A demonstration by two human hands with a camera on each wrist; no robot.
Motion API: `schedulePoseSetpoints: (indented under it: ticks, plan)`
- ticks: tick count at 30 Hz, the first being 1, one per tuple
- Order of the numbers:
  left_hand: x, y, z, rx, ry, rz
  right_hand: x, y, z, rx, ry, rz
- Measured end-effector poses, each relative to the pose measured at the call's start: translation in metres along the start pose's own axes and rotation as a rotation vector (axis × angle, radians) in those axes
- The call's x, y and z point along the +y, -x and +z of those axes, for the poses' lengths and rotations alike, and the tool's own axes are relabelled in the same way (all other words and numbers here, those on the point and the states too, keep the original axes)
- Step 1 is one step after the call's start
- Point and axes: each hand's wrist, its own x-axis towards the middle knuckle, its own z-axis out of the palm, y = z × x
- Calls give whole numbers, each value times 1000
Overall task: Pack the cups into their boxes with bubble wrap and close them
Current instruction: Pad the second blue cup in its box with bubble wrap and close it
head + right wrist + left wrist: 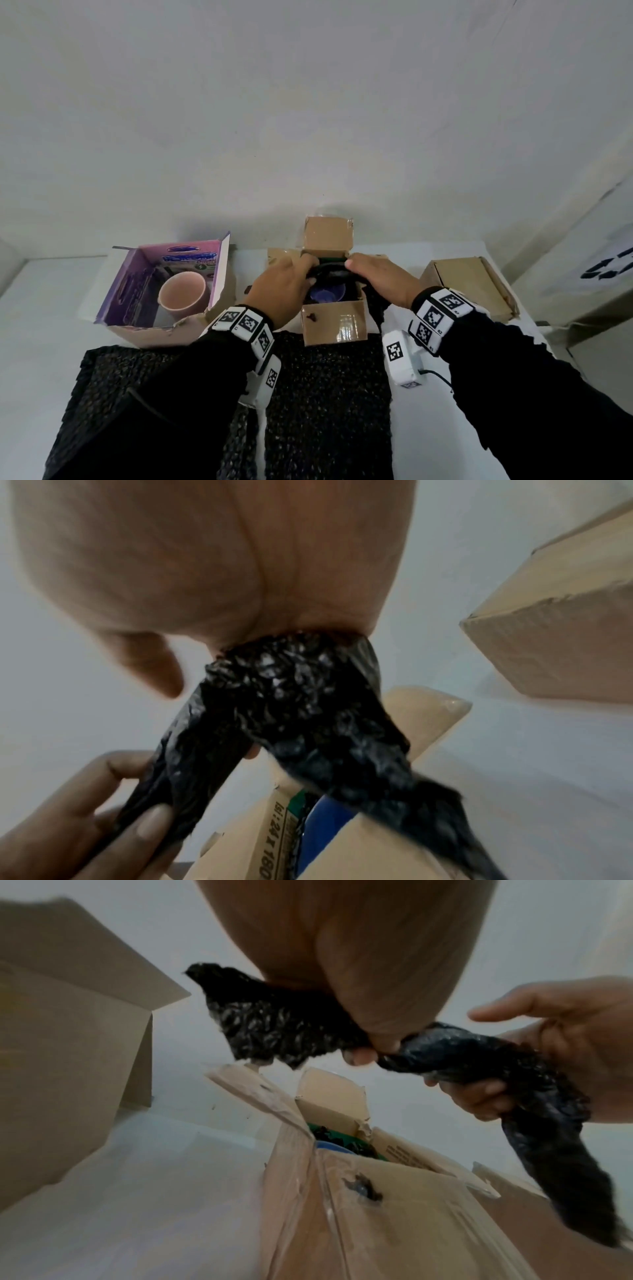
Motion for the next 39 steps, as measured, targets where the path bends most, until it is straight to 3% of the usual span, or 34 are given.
schedulePoseSetpoints:
  ticks: [3, 5, 10, 15, 17, 22, 28, 33, 39]
  plan:
    - [-6, -11, 7, 138, -197, 59, 7, -20, 2, 106, 356, -37]
    - [-11, -16, 14, 147, -258, 64, 12, -29, 6, 140, 461, -100]
    - [-21, -8, 41, -108, -244, 180, 34, -37, 16, 43, 545, -243]
    - [-25, -4, 44, -159, -193, 185, 37, -46, 23, -88, 723, -333]
    - [-24, -7, 42, -173, -238, 174, 36, -49, 23, -123, 741, -318]
    - [-12, -18, 36, -247, -271, -7, 27, -55, 16, -214, 793, -218]
    - [-8, -24, 35, -342, -295, 44, 21, -64, 30, -157, 986, -157]
    - [-17, -10, 42, -211, -163, 24, 27, -66, 34, -99, 922, -116]
    - [-12, -7, 46, -253, -303, 77, 32, -61, 33, -193, 804, -107]
